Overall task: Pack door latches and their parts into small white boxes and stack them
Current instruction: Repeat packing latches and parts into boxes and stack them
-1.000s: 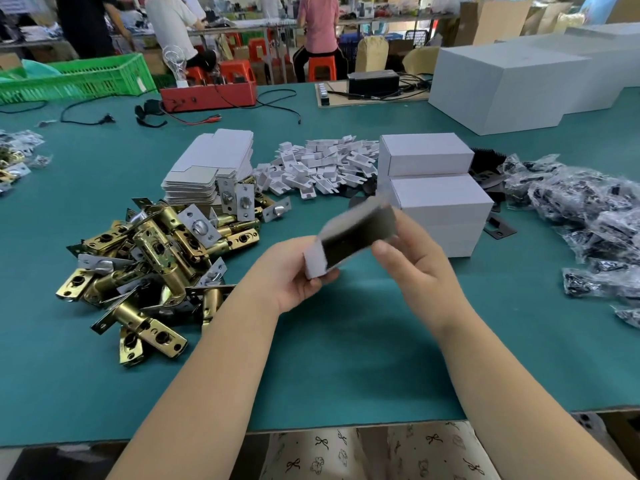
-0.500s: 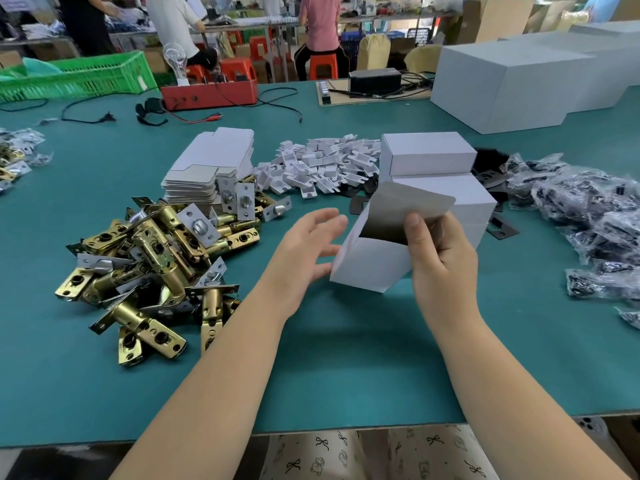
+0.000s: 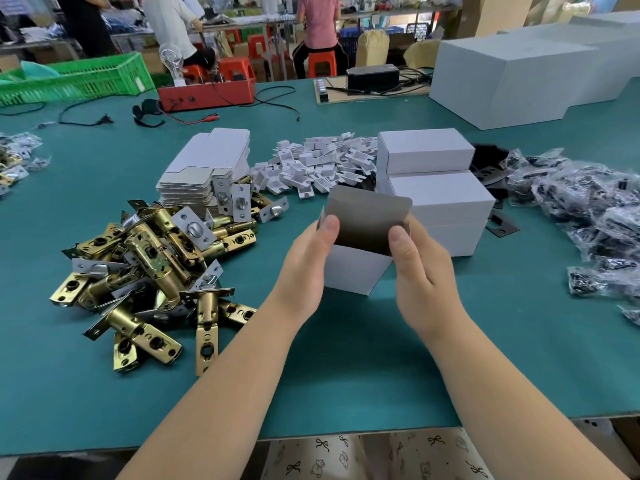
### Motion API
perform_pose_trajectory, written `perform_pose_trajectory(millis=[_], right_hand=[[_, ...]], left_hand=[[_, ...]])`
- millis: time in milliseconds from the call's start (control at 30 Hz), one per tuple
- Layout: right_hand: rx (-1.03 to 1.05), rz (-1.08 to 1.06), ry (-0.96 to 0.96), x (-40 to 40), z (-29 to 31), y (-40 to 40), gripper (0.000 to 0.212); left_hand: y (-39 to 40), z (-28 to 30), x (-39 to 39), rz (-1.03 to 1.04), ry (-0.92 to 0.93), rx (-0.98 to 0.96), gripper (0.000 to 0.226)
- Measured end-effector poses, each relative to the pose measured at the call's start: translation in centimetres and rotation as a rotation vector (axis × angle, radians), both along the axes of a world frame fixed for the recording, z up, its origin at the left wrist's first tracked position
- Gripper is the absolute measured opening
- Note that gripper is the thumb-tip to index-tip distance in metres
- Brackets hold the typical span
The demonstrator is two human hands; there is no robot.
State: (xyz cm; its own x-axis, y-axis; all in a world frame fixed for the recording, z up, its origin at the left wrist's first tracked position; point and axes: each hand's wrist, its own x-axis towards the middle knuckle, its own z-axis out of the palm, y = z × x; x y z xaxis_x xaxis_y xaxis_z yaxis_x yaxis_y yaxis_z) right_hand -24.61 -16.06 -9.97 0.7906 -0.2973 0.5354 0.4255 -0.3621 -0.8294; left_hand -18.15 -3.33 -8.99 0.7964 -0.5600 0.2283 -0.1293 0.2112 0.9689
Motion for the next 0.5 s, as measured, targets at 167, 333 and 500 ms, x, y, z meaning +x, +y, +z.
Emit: perform_pose_trajectory(millis=[167,333,500], right_hand=[[0.114,0.053,0.068,0.1,-0.2,0.2,0.038],[0.232,0.120,0.071,0.1,-0.1,0.3,0.045],[0.343,0.135,0.184,0.9,0.6,0.2,0.030]], left_hand=[[-0.4,-0.2,0.0,0.069,0.000,-0.066,0.047],[-0.5,-0.5,0.4,0.099,0.120,-0.152,0.038],[-0.1,0.0,1.4,0.143,0.200,-0.332,0.038]])
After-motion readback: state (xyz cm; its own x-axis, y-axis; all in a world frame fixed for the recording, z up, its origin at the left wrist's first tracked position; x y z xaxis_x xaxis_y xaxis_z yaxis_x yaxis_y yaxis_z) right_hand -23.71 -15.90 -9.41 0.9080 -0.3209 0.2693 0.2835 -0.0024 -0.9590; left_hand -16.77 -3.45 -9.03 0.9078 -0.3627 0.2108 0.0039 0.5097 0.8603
